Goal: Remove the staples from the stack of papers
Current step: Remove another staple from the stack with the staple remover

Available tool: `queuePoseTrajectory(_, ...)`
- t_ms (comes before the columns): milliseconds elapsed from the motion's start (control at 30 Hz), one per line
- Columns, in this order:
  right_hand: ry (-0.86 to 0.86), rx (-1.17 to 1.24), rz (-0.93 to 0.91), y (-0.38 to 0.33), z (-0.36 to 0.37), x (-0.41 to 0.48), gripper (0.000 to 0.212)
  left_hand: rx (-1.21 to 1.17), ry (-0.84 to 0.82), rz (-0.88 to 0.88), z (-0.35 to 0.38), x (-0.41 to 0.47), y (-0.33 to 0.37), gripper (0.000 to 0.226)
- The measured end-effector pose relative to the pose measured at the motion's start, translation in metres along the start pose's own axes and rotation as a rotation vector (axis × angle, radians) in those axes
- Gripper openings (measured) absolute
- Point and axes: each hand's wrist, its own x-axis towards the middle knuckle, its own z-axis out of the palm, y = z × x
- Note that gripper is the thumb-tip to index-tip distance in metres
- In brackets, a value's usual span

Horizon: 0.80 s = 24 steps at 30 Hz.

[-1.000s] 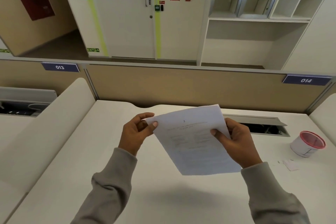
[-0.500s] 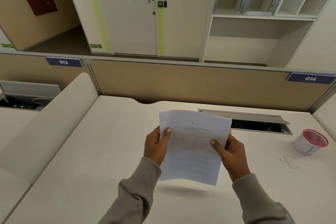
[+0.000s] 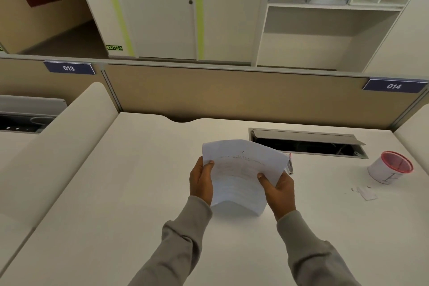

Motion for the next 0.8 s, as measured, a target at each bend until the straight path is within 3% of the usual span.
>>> queuePoseTrajectory(800,-0.062,-0.030,0.032,0.023,-0.006,0.010,0.027,0.136,-0.068,-0.033,-0.004,0.015,-0.024,0.027)
